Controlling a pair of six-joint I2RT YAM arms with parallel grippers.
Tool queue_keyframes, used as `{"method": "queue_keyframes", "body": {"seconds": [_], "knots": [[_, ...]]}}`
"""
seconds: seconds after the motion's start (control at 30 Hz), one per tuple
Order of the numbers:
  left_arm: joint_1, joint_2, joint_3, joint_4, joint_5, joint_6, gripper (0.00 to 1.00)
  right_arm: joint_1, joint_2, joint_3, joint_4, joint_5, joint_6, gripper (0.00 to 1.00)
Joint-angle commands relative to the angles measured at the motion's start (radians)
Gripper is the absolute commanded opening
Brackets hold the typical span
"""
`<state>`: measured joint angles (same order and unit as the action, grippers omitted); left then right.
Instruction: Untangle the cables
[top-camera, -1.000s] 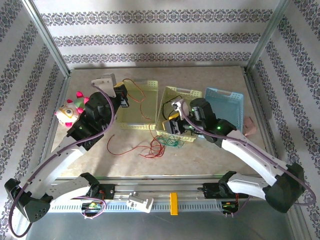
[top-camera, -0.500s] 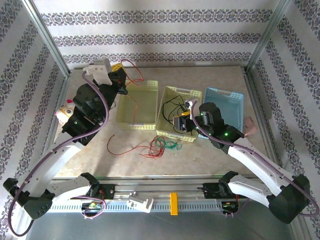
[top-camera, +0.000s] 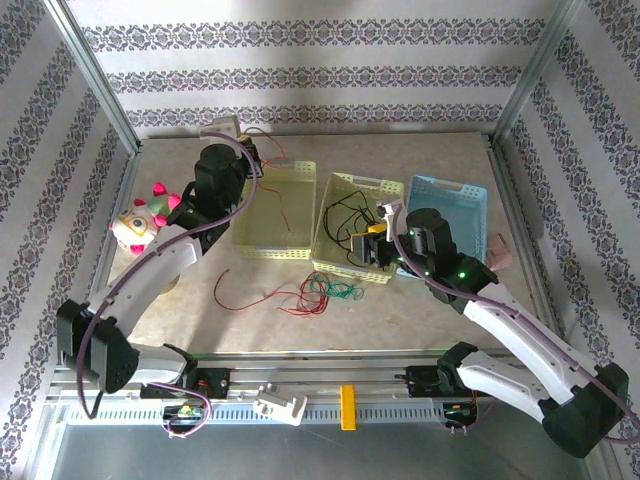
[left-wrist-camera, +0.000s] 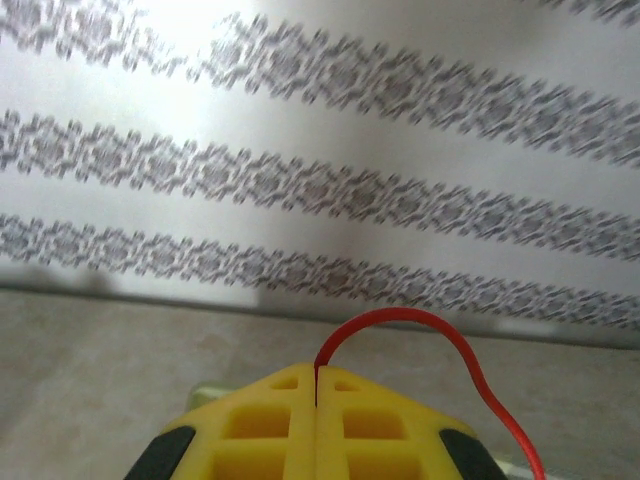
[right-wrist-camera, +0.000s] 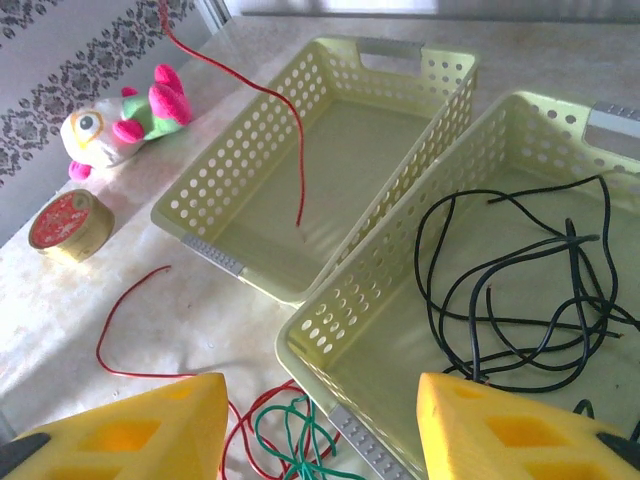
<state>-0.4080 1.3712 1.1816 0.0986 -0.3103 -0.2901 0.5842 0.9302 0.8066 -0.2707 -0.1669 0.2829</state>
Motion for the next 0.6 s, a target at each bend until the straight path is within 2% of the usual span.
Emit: {"method": "queue_keyframes", "body": {"seconds": [0.0,0.27,0.3,0.4,0.43,0.5,0.57], "knots": [[0.020,0.077,-0.022,0.024,0.025,-0.045,0.00,-0.005,-0.018,-0.014,-0.031,0.023,-0.010,0.54],[0.019,0.256,-0.041,-0.116,0.111,-0.129,0.02,0.013,0.026,0.017,-0.051,0.014,-0.032,0.54],[0.019,0.256,-0.046,-0.125,0.119,-0.127,0.11,0.017,0.035,0.023,-0.054,0.014,-0.035,0.54],[0.018,0.227,-0.071,-0.129,0.139,-0.120,0.52,0.030,0.051,0.030,-0.053,0.014,-0.045,0.54],[0.018,0.207,-0.084,-0.129,0.142,-0.117,0.63,0.033,0.055,0.032,-0.052,0.014,-0.046,0.53],[0.014,0.150,-0.119,-0.149,0.148,-0.109,0.76,0.038,0.066,0.034,-0.051,0.009,-0.048,0.53],[0.002,0.087,-0.167,-0.172,0.169,-0.102,0.82,0.044,0.074,0.033,-0.051,0.012,-0.051,0.53]]}}
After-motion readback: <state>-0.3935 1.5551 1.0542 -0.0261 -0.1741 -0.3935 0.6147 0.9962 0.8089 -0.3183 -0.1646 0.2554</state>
